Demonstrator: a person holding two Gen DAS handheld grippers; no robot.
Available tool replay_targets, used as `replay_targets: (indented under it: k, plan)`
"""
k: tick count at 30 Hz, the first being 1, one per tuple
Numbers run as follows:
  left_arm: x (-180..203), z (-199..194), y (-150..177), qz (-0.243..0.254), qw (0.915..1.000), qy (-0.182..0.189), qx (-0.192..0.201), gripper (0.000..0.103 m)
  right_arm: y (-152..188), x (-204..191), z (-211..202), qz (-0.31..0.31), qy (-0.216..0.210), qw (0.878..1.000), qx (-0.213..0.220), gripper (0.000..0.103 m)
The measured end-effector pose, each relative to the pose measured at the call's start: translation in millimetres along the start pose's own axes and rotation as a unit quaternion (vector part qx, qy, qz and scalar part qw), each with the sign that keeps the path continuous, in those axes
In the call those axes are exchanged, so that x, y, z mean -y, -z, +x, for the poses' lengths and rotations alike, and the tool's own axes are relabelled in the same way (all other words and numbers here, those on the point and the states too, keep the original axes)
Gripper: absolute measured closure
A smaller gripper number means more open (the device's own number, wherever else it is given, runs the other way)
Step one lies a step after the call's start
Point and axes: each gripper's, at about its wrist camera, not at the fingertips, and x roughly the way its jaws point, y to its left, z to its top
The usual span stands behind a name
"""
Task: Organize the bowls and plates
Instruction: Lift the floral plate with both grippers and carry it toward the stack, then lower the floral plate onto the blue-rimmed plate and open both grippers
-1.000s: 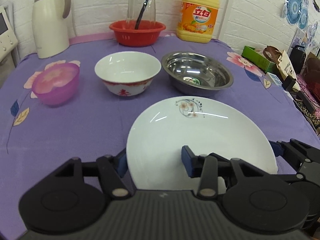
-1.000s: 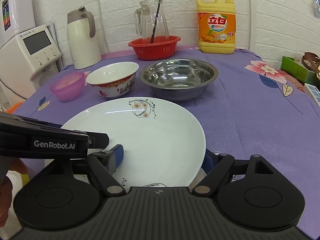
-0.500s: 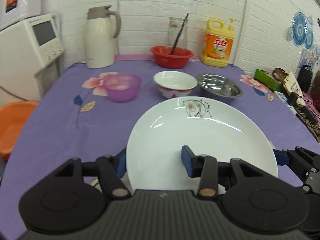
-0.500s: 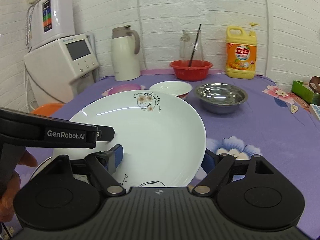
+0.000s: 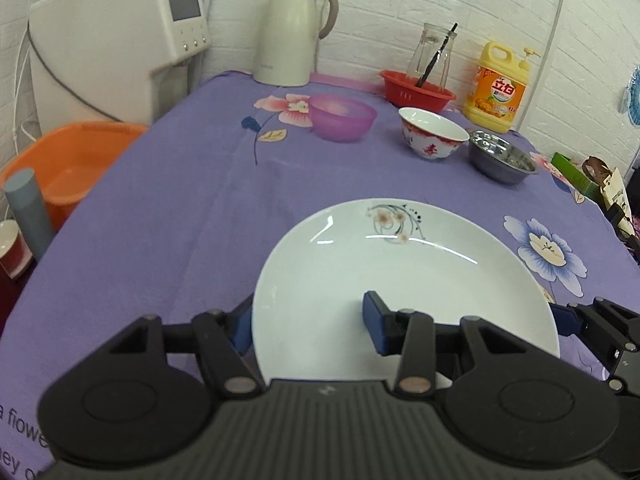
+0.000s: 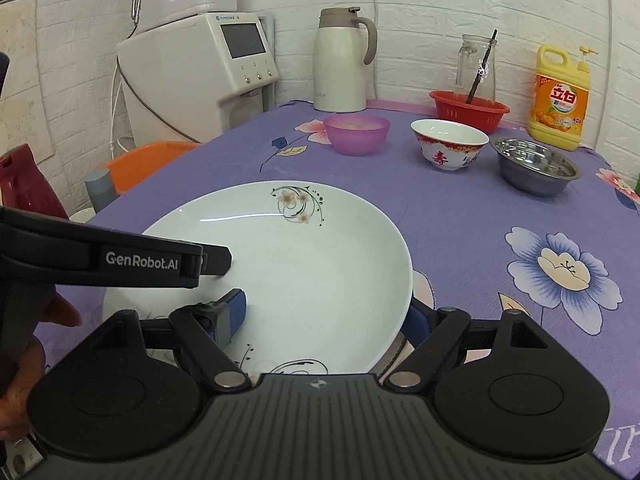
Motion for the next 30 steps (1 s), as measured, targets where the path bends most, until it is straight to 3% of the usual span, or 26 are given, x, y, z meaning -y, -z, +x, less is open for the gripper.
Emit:
replay_targets:
  k: [6,11,19,22,30]
  plan:
    - [-1,1,2,0.008,0.9999,0.003,0.01,0.059,2,-1,0,-0.005,-0.002,1.0,0.0,0.0]
    - [2,-1,3,0.034,0.999,-0.013,0.025,0.048,-2,0,-3,-0.01,0.007,1.0,0.001,0.0]
    - [5,0,-2,0.038,0.9988,-0.011,0.03,0.045,1,4,5,-0.04,0.022,0.998,-0.033,0.0]
    - [3,-5,-5,0.035,0.9984,-0.02,0.041,0.043,2,5,1,-0.041,0.018,0.999,-0.021,0.0]
    - [9,-12,-18,0.032,0.9979,-0.016,0.055,0.039,-6,42,-21,0.064,0.01,0.997,0.033,0.0]
